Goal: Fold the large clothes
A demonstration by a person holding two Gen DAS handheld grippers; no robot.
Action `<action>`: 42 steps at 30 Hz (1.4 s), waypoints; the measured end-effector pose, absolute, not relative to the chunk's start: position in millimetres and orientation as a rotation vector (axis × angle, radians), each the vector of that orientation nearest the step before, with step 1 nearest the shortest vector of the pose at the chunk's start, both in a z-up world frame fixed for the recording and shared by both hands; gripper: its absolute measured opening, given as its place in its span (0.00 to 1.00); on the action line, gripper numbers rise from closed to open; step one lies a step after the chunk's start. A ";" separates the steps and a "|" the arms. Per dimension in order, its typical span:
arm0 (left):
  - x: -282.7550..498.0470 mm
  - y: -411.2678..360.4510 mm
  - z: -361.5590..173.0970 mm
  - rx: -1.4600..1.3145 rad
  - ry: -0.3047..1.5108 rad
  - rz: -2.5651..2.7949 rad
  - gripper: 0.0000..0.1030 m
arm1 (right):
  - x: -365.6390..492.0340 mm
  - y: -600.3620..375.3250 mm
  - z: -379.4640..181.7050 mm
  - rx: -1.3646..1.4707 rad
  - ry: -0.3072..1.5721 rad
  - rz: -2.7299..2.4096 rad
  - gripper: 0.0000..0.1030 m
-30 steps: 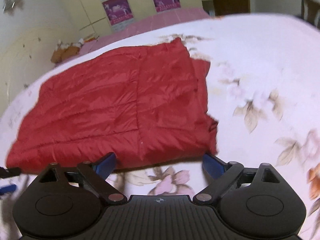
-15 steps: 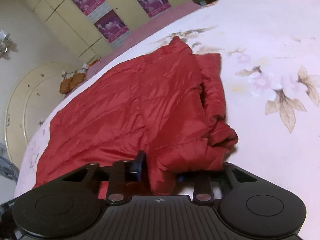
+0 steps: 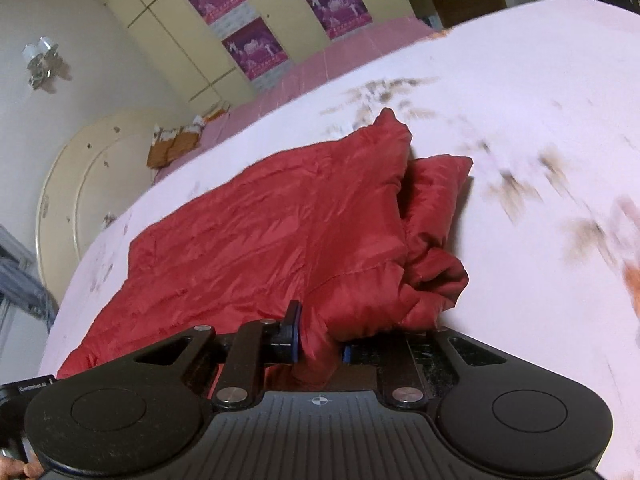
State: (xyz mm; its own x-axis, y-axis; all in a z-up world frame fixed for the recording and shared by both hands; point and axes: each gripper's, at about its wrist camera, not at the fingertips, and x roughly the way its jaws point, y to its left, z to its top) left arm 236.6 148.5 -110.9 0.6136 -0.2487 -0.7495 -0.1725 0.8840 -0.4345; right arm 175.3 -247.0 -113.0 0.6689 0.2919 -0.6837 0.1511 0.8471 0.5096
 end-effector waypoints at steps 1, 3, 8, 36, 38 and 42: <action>226.0 149.0 -110.8 -0.497 0.929 -0.049 0.17 | 161.1 -245.3 -115.1 0.566 0.859 0.082 0.18; 203.1 150.4 -112.6 -0.489 0.947 -0.055 0.17 | 133.5 -242.9 -120.0 0.573 0.883 0.073 0.18; 163.3 157.6 -114.5 -0.512 0.972 -0.067 0.17 | 77.9 -240.8 -124.9 0.615 0.906 0.050 0.18; 166.1 148.2 -144.5 -0.552 0.916 0.027 0.77 | 76.6 -178.7 -67.4 0.188 0.666 0.035 0.63; 166.6 147.5 -144.6 -0.547 0.908 0.032 0.76 | 89.0 -163.8 -74.5 0.164 0.672 0.064 0.63; 167.1 146.6 -144.9 -0.542 0.902 0.036 0.75 | 113.4 -138.4 -88.7 0.149 0.699 0.134 0.62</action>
